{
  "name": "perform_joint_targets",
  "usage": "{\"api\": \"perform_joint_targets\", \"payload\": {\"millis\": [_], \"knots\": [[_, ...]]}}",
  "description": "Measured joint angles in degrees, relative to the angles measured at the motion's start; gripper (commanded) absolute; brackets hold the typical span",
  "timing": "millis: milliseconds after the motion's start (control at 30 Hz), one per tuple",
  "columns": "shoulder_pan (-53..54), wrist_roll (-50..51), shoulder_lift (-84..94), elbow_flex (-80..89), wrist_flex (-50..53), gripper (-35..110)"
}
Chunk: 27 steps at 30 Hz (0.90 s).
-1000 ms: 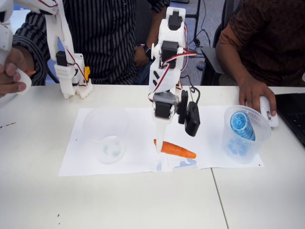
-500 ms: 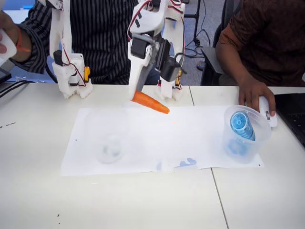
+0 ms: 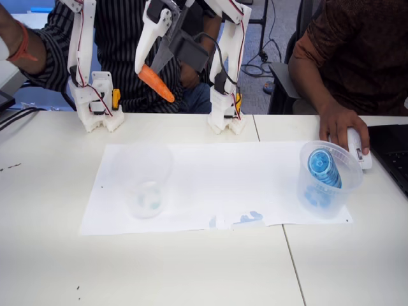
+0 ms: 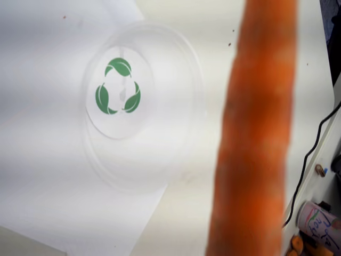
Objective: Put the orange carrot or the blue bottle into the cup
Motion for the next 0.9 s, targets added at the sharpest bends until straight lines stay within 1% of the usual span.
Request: {"api": "perform_joint_targets", "payload": {"millis": [200, 600, 900], "knots": [[3.4, 0.0, -1.8, 0.0, 0.0, 5], [3.3, 0.0, -16.3, 0.0, -0.1, 5], [3.3, -0.2, -20.9, 0.0, -6.5, 5]]}}
